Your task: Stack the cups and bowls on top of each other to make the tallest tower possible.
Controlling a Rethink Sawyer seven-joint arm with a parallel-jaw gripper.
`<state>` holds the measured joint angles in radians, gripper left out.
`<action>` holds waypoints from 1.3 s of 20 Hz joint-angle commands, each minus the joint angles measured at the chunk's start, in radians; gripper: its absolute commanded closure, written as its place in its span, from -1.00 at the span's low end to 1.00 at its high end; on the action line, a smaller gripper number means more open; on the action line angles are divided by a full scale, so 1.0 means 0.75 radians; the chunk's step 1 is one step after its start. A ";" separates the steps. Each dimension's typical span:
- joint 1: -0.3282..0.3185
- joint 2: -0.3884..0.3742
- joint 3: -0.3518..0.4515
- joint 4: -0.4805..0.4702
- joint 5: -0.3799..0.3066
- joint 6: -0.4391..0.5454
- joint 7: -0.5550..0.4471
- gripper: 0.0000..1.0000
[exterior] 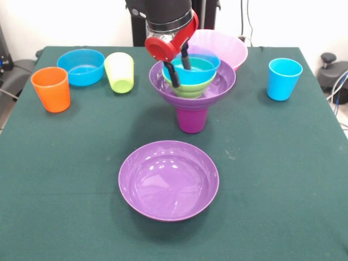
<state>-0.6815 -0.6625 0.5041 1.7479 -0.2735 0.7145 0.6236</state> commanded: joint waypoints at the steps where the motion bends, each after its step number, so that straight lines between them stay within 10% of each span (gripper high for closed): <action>1: 0.019 0.076 0.044 -0.024 0.012 -0.069 0.172 -1.00; 15: 0.032 0.049 0.031 -0.034 0.001 -0.045 0.172 -1.00; 26: 0.060 -0.065 0.030 -0.098 0.083 0.255 0.156 -1.00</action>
<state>-0.6779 -0.6912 0.5045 1.7456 -0.2476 0.7548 0.6236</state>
